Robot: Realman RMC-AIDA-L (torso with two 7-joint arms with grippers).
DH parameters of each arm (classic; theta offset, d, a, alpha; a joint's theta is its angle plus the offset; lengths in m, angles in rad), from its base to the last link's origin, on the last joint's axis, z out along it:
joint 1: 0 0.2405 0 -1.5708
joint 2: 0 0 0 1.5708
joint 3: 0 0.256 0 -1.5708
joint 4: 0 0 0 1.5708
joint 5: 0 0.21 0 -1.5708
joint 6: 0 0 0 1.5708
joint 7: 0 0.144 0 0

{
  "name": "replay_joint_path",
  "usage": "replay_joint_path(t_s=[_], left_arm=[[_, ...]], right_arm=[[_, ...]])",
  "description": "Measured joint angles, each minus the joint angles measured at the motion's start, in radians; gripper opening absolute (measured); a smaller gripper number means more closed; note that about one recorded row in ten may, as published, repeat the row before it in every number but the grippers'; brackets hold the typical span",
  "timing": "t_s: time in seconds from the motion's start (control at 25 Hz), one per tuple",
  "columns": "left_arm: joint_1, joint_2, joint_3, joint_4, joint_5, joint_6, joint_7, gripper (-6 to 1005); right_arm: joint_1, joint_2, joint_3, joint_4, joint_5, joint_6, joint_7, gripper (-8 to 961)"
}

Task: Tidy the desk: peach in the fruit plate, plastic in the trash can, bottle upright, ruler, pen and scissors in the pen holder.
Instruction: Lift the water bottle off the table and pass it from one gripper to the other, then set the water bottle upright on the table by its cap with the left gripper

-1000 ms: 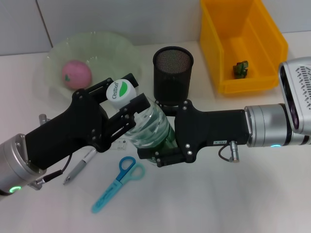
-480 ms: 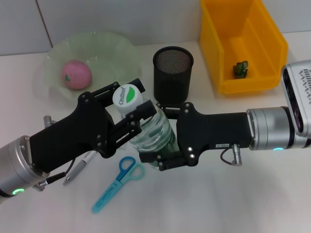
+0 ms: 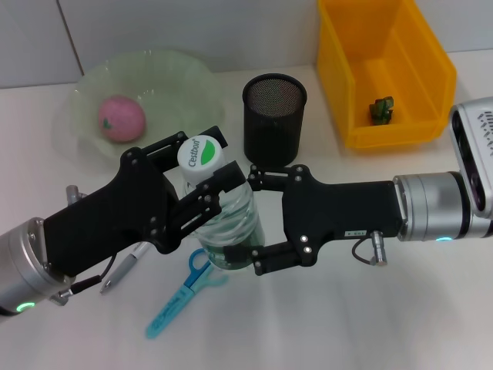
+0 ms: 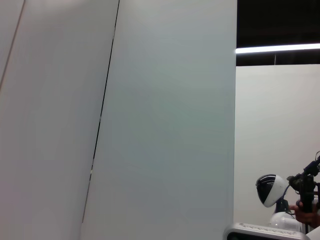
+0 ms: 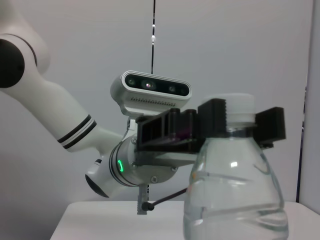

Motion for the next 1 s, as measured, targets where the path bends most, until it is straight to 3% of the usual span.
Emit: replay_joint_path(t_s=[0.64, 1.0], left_arm=[[0.000, 0.004, -0.005, 0.003, -0.005, 0.009, 0.000, 444], [-0.009, 0.010, -0.015, 0.018, -0.003, -0.045, 0.013, 445]], right_arm=[[-0.091, -0.006, 0.003, -0.072, -0.002, -0.057, 0.004, 834], [-0.272, -0.007, 0.049, -0.289, -0.001, -0.105, 0.048, 834]])
